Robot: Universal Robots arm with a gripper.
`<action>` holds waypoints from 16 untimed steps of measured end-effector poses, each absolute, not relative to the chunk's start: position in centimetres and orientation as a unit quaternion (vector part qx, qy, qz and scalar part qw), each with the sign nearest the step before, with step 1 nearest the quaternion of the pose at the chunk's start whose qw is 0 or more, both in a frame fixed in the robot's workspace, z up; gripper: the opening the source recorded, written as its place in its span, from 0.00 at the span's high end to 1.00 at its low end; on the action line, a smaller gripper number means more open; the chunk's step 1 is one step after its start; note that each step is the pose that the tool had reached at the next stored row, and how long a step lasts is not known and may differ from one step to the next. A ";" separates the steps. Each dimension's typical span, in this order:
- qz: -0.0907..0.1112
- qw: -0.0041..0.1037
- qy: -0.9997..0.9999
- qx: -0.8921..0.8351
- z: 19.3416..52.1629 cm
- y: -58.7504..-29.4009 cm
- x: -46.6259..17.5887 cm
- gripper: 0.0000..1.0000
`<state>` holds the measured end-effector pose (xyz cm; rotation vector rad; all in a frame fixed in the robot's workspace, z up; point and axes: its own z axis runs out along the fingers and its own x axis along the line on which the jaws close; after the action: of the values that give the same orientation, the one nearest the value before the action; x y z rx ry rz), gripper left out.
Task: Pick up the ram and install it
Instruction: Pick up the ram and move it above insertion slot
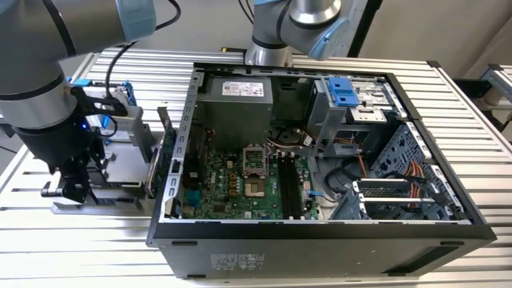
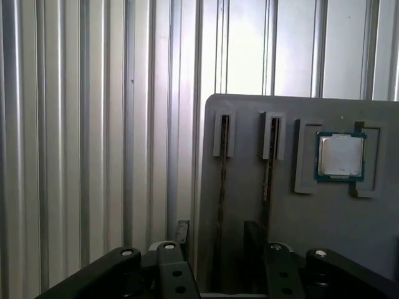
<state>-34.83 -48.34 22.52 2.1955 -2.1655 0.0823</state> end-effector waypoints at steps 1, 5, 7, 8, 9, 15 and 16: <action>0.027 0.028 -0.702 0.711 22.5 -48.3 -34.8 0.00; 0.027 0.029 -0.702 0.711 22.2 -48.3 -34.8 0.00; 0.027 0.029 -0.702 0.711 22.0 -48.3 -34.9 0.00; 0.027 0.029 -0.702 0.711 21.8 -48.3 -34.9 0.00; 0.027 0.029 -0.702 0.711 21.7 -48.3 -35.0 0.00; 0.027 0.029 -0.702 0.711 21.0 -48.3 -35.2 0.00; 0.027 0.029 -0.702 0.711 20.8 -48.3 -35.2 0.00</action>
<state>-35.24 -48.34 20.85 2.1952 -2.1652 0.0830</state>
